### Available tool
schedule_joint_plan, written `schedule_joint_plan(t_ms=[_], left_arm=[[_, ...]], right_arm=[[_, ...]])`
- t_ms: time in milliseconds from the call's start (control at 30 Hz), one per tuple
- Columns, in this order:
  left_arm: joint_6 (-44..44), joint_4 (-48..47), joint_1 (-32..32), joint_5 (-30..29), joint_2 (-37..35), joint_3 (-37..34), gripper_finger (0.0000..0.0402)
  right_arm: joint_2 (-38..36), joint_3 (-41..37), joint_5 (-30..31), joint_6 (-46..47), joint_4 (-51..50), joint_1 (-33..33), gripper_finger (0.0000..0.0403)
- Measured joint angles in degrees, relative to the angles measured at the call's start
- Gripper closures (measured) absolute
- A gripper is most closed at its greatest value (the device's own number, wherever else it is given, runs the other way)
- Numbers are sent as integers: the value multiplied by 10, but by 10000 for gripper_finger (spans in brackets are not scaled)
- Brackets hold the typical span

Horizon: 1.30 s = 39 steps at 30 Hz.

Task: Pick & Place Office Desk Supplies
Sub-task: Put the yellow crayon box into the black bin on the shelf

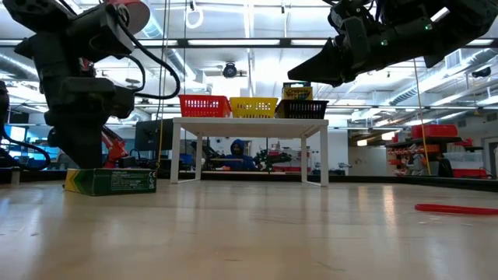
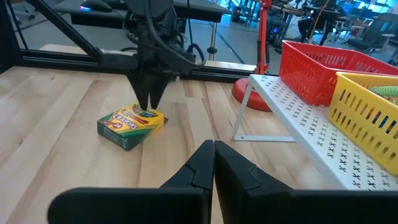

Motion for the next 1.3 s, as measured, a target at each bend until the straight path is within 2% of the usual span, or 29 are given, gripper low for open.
schedule_joint_plan(t_ms=[200,433,667,867,933,1033,1167,1300], left_arm=[[34,35,0,8,22,2,305],[66,62,0,49,23,1,392],[91,135,0,42,24,9,397],[123,179,-3,26,74,47,397],[107,137,-11,43,83,69,385],[82,8,-41,52,79,111,356],[8,-142,-112,-19,59,145,323],[-41,-169,-146,-60,56,131,304]], right_arm=[[0,0,0,0,0,0,382],[0,0,0,0,0,0,382],[0,0,0,0,1,0,382],[0,0,0,0,1,0,382],[0,0,0,0,1,0,382],[0,0,0,0,1,0,382],[0,0,0,0,0,0,382],[0,0,0,0,-2,0,382]])
